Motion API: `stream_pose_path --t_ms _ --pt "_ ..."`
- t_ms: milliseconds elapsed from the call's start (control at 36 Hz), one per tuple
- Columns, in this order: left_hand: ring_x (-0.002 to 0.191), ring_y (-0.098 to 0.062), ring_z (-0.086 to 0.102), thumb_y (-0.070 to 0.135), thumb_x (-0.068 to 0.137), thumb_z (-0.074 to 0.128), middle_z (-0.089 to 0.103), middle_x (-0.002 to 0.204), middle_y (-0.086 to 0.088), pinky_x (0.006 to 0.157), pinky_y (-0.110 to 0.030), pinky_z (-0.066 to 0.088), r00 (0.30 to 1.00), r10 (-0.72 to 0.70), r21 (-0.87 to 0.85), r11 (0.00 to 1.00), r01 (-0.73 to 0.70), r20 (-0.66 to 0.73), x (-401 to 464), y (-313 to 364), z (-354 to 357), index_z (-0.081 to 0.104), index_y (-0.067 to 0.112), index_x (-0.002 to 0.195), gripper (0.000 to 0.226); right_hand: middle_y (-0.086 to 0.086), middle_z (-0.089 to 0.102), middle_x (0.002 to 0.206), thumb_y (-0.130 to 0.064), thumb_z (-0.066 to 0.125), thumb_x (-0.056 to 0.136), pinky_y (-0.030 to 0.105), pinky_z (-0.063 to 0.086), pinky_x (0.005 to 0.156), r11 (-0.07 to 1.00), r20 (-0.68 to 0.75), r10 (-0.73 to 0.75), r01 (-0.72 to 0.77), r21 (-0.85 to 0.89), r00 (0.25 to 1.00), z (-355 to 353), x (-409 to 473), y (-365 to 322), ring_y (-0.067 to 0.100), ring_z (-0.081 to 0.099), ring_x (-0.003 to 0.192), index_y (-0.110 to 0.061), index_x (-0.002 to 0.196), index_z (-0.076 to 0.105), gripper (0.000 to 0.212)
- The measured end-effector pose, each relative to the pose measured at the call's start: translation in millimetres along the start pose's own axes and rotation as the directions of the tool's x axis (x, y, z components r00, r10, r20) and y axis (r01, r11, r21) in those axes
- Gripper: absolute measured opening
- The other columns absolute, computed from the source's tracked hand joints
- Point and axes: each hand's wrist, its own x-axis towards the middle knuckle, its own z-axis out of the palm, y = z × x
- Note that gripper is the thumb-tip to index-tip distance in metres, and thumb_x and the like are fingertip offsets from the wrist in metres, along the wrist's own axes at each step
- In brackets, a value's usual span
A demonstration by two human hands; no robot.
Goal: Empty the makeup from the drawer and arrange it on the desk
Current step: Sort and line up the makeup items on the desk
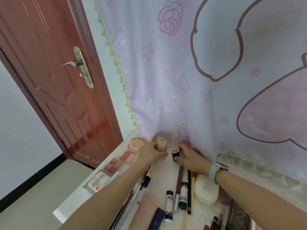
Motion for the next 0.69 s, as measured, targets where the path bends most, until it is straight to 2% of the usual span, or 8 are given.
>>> stream_pose_path --t_ms 56,83,139,194,306,444,556,694 --pt "0.101 -0.006 0.045 0.016 0.072 0.075 0.052 0.104 0.006 0.082 -0.029 0.046 1.0 0.02 0.047 0.999 -0.02 -0.001 -0.6 0.6 4.3 0.069 0.001 0.093 0.026 -0.005 0.052 0.102 -0.024 0.062 0.083 0.024 0.034 0.076 1.0 -0.036 -0.003 0.004 0.028 0.999 0.6 0.9 2.2 0.012 0.049 0.095 -0.019 0.104 0.049 0.025" --pt "0.108 -0.008 0.047 0.018 0.072 0.075 0.053 0.103 0.004 0.077 -0.025 0.041 1.0 0.031 0.054 0.998 -0.031 -0.004 -1.1 1.5 6.7 0.069 0.001 0.089 0.025 -0.005 0.051 0.102 -0.023 0.064 0.083 0.023 0.033 0.076 0.999 -0.049 -0.005 0.007 0.032 0.999 0.4 1.3 2.9 0.012 0.049 0.095 -0.018 0.104 0.051 0.026" --pt "0.132 -0.009 0.035 0.019 0.072 0.075 0.059 0.109 0.0 0.071 -0.02 0.028 0.998 0.053 0.066 0.996 -0.052 -0.018 -2.8 3.6 11.3 0.065 0.004 0.076 0.018 -0.004 0.049 0.101 -0.023 0.066 0.081 0.023 0.033 0.076 1.0 -0.053 -0.007 0.009 0.029 0.999 -0.6 1.7 4.6 0.013 0.047 0.096 -0.018 0.102 0.052 0.026" --pt "0.141 -0.006 0.016 0.02 0.073 0.075 0.062 0.119 -0.003 0.07 -0.018 0.022 0.997 0.074 0.103 0.992 -0.071 -0.023 -2.5 3.6 15.1 0.06 0.009 0.07 0.019 0.0 0.049 0.103 -0.023 0.069 0.079 0.025 0.034 0.078 1.0 -0.044 0.002 -0.001 0.03 0.999 -1.9 2.0 6.1 0.016 0.047 0.097 -0.016 0.099 0.052 0.027" --pt "0.142 -0.005 0.01 0.019 0.074 0.074 0.063 0.119 -0.006 0.076 -0.016 0.023 0.996 0.084 0.101 0.992 -0.081 -0.028 0.2 -1.5 20.6 0.06 0.008 0.073 0.018 0.001 0.049 0.103 -0.025 0.07 0.077 0.024 0.033 0.077 1.0 -0.047 0.02 -0.02 0.004 0.999 -3.8 1.7 7.5 0.016 0.047 0.096 -0.019 0.095 0.051 0.027" --pt "0.144 -0.01 0.006 0.018 0.074 0.075 0.06 0.125 -0.006 0.097 -0.021 0.024 0.994 0.097 0.117 0.989 -0.092 -0.041 2.0 -2.4 22.5 0.061 0.011 0.075 0.016 0.0 0.048 0.102 -0.028 0.071 0.076 0.023 0.03 0.075 1.0 -0.061 0.019 -0.02 -0.019 0.998 -3.0 1.1 7.0 0.013 0.045 0.094 -0.023 0.092 0.05 0.028" --pt "0.143 -0.011 0.009 0.018 0.073 0.075 0.064 0.117 -0.009 0.093 -0.02 0.025 0.996 0.084 0.132 0.988 -0.078 -0.041 4.1 -0.8 23.4 0.059 0.012 0.075 0.017 0.002 0.05 0.104 -0.029 0.072 0.074 0.025 0.036 0.08 0.999 -0.06 0.026 -0.027 -0.017 0.998 -2.5 1.4 5.1 0.016 0.047 0.098 -0.019 0.097 0.054 0.03" --pt "0.143 -0.01 0.009 0.017 0.072 0.074 0.065 0.113 -0.008 0.097 -0.02 0.024 0.996 0.075 0.124 0.99 -0.07 -0.039 3.3 0.0 23.6 0.059 0.013 0.077 0.016 0.002 0.052 0.104 -0.031 0.072 0.073 0.028 0.04 0.086 0.999 -0.051 0.029 -0.029 -0.016 0.998 -2.0 0.4 3.0 0.017 0.049 0.098 -0.021 0.096 0.057 0.029"
